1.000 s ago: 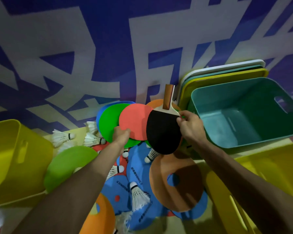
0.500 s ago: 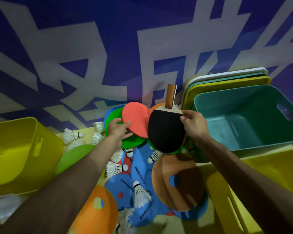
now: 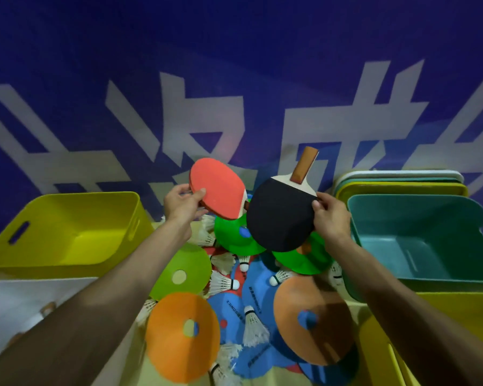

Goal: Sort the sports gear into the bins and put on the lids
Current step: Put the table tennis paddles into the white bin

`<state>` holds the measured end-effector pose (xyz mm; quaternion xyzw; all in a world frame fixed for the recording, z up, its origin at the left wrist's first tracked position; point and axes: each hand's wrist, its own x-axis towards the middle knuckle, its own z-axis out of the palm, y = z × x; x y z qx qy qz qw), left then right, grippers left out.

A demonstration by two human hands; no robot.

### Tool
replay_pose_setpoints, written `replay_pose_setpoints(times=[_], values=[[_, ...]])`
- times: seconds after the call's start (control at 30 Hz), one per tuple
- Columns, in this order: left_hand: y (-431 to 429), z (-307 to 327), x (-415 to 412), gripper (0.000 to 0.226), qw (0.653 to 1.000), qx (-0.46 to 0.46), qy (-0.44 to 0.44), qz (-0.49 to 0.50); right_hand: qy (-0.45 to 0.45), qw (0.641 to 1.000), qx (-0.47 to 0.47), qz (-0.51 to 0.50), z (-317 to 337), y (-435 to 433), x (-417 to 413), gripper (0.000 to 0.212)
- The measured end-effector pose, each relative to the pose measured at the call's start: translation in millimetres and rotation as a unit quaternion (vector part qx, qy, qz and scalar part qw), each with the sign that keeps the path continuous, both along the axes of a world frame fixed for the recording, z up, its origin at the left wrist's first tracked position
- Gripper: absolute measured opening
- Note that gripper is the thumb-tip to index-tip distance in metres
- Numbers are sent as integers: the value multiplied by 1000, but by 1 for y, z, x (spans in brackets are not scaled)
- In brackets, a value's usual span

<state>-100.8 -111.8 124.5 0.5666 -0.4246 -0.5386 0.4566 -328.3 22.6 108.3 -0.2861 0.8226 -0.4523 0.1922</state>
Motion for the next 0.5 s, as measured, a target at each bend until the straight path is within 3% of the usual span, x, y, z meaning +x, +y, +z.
replay_pose_setpoints(times=[0.5], values=[[38, 46, 251, 44, 978, 4, 173, 118, -15, 989, -84, 119, 47, -27, 193, 26]])
